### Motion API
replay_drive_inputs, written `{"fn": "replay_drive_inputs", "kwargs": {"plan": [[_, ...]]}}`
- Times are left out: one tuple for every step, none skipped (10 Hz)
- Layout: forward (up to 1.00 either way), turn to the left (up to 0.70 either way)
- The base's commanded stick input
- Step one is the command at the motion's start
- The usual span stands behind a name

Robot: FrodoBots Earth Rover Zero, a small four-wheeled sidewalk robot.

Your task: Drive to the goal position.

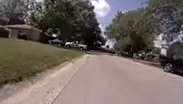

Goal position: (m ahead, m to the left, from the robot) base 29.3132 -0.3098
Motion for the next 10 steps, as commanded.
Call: {"fn": "replay_drive_inputs", "kwargs": {"plan": [[1.00, 0.00], [1.00, 0.00], [1.00, 0.00], [1.00, 0.00], [1.00, 0.00], [1.00, 0.00], [1.00, 0.00], [1.00, 0.00], [1.00, 0.00], [1.00, 0.00]]}}
